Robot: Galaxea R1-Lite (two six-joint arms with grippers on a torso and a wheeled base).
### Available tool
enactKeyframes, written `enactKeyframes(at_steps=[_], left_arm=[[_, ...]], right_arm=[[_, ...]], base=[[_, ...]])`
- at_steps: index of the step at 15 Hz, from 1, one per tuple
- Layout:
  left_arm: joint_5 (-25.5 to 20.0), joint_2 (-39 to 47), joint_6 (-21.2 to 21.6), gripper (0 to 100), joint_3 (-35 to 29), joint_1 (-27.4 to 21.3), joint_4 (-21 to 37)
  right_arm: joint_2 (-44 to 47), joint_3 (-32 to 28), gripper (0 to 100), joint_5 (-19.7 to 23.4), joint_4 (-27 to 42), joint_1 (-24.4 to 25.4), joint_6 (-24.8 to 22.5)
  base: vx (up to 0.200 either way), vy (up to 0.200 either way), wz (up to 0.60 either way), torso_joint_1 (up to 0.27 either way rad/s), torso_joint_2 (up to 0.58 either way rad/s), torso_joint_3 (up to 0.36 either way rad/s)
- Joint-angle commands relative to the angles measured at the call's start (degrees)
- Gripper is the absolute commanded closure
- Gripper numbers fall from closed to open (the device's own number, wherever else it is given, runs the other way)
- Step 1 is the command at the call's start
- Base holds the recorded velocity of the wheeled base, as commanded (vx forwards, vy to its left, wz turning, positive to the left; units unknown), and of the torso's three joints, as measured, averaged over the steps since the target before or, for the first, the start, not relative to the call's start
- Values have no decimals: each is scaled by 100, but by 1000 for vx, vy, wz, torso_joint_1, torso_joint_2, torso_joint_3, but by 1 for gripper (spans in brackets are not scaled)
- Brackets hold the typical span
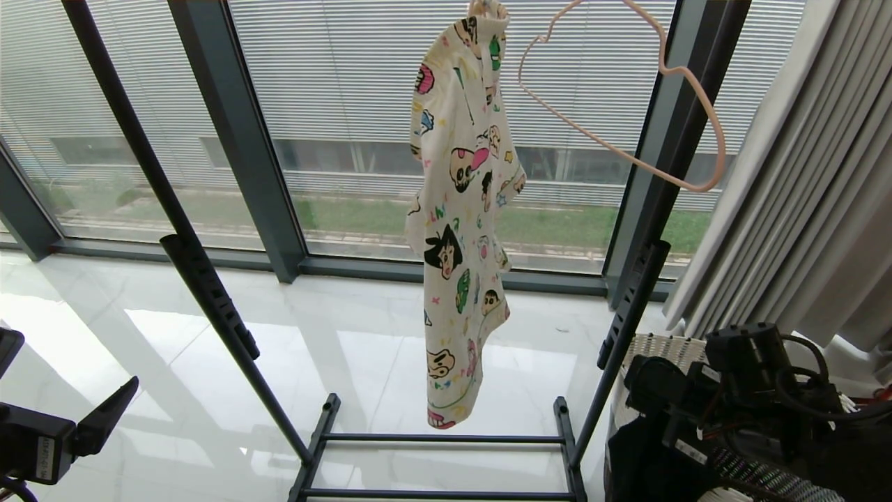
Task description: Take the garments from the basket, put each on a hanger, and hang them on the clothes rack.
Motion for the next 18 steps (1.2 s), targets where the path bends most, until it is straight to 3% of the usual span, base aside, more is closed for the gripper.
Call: enactKeyframes(at_steps=[1, 6, 9, 14, 18], left_arm=[[-6, -1, -2, 0, 12, -54, -3], [-15, -36, -46, 0, 12, -494, -3], [-33, -185, -54, 0, 100, -766, -3], [-33, -361, -125, 0, 249, -1144, -3], [-33, -414, -133, 0, 249, -1487, -3]], right_arm=[[-630, -460, 100, -2, 168, 349, -1], [-1175, -2271, 100, -2, 2041, 920, 8], [-1175, -2903, 100, -2, 2498, 1131, 17], [-1070, -3905, 100, -10, 3464, 1790, 553], [-709, -4573, 100, -10, 3579, 2098, 615]], base=[[0, 0, 0, 0, 0, 0], [-160, 0, 0, 6, 2, -1], [-200, 0, 0, 2, 2, 4], [-200, 0, 0, 0, 3, 3], [-200, 0, 0, 2, -1, 2]])
